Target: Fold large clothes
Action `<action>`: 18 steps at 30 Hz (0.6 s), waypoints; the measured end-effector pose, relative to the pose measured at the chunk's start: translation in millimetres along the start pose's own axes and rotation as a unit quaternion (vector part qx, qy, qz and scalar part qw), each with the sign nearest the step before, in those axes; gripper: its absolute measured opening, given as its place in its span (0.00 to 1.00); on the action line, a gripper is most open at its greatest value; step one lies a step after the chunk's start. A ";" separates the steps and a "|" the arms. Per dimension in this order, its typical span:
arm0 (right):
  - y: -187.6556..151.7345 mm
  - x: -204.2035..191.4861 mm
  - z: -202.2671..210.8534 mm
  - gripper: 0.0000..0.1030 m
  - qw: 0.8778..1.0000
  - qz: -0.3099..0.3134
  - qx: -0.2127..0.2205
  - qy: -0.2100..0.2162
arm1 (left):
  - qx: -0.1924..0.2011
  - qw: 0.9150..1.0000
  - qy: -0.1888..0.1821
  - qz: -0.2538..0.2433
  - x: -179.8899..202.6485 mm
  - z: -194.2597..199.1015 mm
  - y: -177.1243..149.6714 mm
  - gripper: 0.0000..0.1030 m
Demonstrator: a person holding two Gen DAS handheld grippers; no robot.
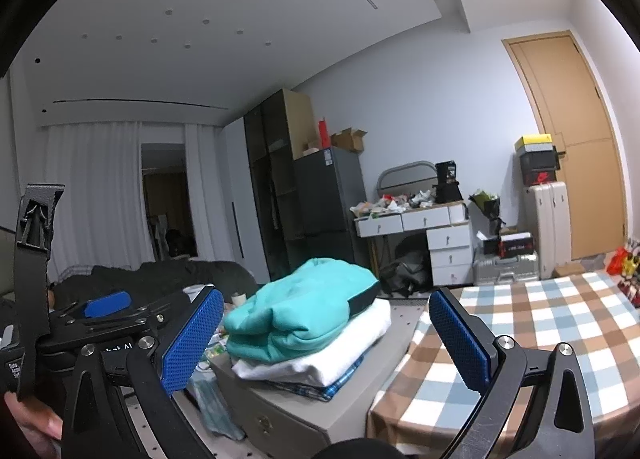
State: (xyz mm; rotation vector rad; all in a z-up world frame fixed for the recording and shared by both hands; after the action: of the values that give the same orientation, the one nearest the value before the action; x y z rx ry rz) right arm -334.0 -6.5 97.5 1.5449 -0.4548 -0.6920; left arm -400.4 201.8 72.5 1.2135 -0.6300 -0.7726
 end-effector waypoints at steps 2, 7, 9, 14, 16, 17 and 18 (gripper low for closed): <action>-0.2 0.6 1.3 1.00 1.000 -0.002 0.001 0.000 | 0.001 1.000 -0.001 -0.001 -1.2 -2.8 0.9 0.99; 0.0 1.5 1.1 1.00 1.000 -0.004 -0.001 0.000 | 0.001 1.000 -0.003 0.000 -2.2 -4.1 1.4 0.99; -0.1 1.1 1.0 1.00 1.000 -0.002 -0.002 -0.002 | -0.001 1.000 0.005 -0.002 -2.7 -5.3 1.4 0.99; -0.4 0.1 0.2 1.00 1.000 -0.003 -0.004 -0.001 | -0.008 1.000 0.004 0.002 -4.4 -9.9 0.9 0.99; 0.0 -0.3 0.4 1.00 1.000 -0.002 -0.003 -0.003 | -0.007 1.000 0.001 0.000 -3.3 -9.4 0.6 0.99; 0.2 -0.6 0.3 1.00 1.000 -0.002 -0.004 -0.003 | -0.007 1.000 -0.001 -0.002 -2.5 -10.3 1.1 0.99; 0.4 -0.8 0.2 1.00 1.000 -0.002 -0.004 -0.002 | -0.007 1.000 -0.006 -0.001 -1.8 -9.7 1.1 0.99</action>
State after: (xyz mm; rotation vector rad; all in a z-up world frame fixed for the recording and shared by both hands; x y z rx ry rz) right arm -334.7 -6.2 98.1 1.5373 -0.4524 -0.6993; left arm -393.7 209.0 71.2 1.1978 -0.6319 -0.7856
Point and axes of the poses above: each gripper's, at about its wrist camera, not at the fingertips, and z roughly against the way its jaws point, x to its right, y to its top, the point moved 2 cm from there along -z, roughly the way its jaws point, and after that the axes turned 1 degree about x, right-handed, at the moved point
